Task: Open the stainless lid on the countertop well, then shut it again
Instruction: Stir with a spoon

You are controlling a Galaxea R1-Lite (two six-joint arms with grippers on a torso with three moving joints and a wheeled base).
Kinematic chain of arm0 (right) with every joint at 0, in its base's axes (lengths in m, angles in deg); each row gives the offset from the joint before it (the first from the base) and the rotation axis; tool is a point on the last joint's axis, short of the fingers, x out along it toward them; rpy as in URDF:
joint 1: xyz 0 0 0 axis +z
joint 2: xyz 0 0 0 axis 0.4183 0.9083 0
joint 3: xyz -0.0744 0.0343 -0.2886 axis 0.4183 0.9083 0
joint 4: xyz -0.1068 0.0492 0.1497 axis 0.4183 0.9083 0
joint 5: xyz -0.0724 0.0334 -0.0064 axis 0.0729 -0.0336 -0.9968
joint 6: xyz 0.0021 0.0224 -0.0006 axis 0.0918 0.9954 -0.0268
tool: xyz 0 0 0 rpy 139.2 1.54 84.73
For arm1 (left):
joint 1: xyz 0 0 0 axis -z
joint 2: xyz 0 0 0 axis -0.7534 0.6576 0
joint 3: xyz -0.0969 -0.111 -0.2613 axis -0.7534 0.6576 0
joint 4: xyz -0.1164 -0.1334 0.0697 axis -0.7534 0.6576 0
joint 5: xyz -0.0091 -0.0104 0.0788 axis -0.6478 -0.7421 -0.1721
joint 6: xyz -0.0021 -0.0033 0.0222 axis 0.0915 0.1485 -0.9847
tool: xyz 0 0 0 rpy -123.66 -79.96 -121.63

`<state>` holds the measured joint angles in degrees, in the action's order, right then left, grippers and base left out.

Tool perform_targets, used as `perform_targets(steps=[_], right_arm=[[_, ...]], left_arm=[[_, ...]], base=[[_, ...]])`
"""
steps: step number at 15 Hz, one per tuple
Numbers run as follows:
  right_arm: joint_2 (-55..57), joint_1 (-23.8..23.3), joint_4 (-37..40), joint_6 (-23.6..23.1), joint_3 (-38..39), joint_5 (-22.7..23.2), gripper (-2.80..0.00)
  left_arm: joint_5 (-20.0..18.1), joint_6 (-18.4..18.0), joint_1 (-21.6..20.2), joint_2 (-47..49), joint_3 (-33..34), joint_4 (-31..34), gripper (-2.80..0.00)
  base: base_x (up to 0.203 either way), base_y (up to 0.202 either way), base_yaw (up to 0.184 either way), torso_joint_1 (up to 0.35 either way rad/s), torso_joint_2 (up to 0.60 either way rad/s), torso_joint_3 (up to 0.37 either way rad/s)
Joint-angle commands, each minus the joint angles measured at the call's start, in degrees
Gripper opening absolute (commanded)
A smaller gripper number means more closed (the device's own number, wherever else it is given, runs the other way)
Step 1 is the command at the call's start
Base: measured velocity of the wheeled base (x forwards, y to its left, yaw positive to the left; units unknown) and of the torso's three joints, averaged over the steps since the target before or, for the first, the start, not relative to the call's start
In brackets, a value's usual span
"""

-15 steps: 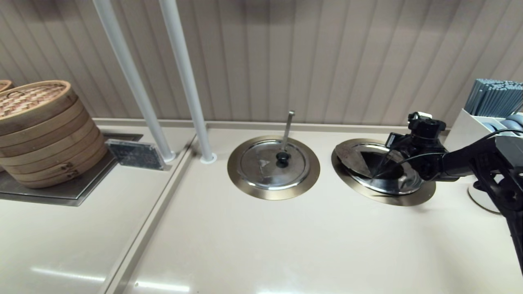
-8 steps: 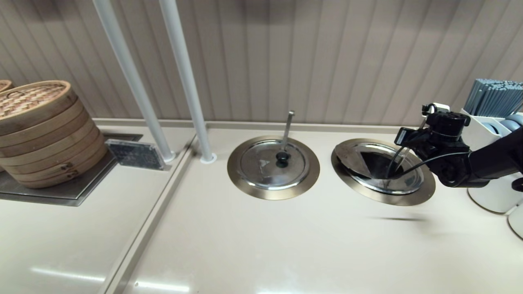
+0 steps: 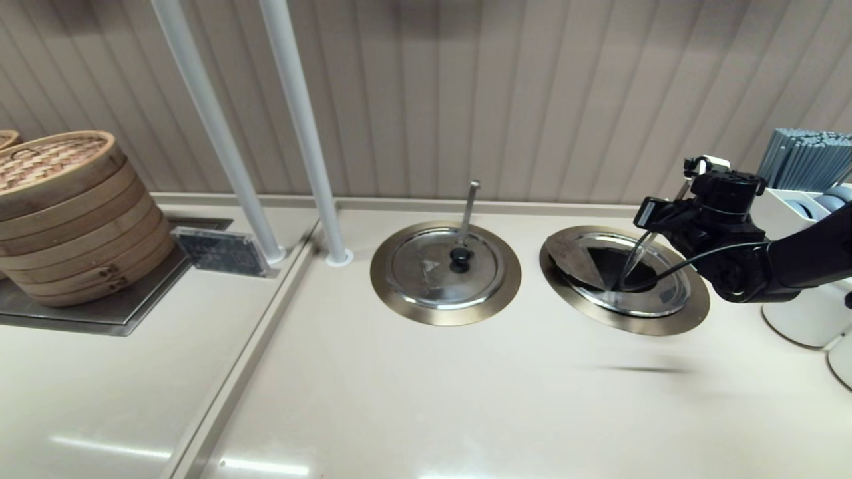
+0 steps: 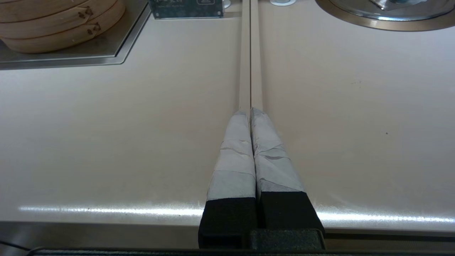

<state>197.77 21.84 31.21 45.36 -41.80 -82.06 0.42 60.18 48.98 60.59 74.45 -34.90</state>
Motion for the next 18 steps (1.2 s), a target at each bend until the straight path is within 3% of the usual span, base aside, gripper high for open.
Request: perform_targets(steps=[1,3,7,10,12,18], right_arm=[[-2.8,0.1,-0.2,0.1,1.7,1.4,-2.80],[-5.3,-0.1,0.2,-0.2,4.1,4.0,-2.80],[-3.1,-3.0,1.1,-6.5,3.8,3.9,-2.80],[0.9,-4.5,1.2,-7.9,1.0,3.3,-2.80],[2.7,-4.9,0.9,-7.4,-2.2,1.7,-2.80],[1.8,-0.4,0.0,0.9,-3.1,0.9,-2.80]], left_arm=[[0.0,0.0,0.0,0.0,0.1,0.0,-2.80],[0.0,0.0,0.0,0.0,0.0,0.0,-2.80],[0.0,0.0,0.0,0.0,0.0,0.0,-2.80],[0.0,0.0,0.0,0.0,0.0,0.0,-2.80],[0.0,0.0,0.0,0.0,0.1,0.0,-2.80],[0.0,0.0,0.0,0.0,0.0,0.0,-2.80]], base=[[0.000,0.000,0.000,0.000,0.00,0.000],[0.000,0.000,0.000,0.000,0.00,0.000],[0.000,0.000,0.000,0.000,0.00,0.000],[0.000,0.000,0.000,0.000,0.00,0.000],[0.000,0.000,0.000,0.000,0.00,0.000],[0.000,0.000,0.000,0.000,0.00,0.000]])
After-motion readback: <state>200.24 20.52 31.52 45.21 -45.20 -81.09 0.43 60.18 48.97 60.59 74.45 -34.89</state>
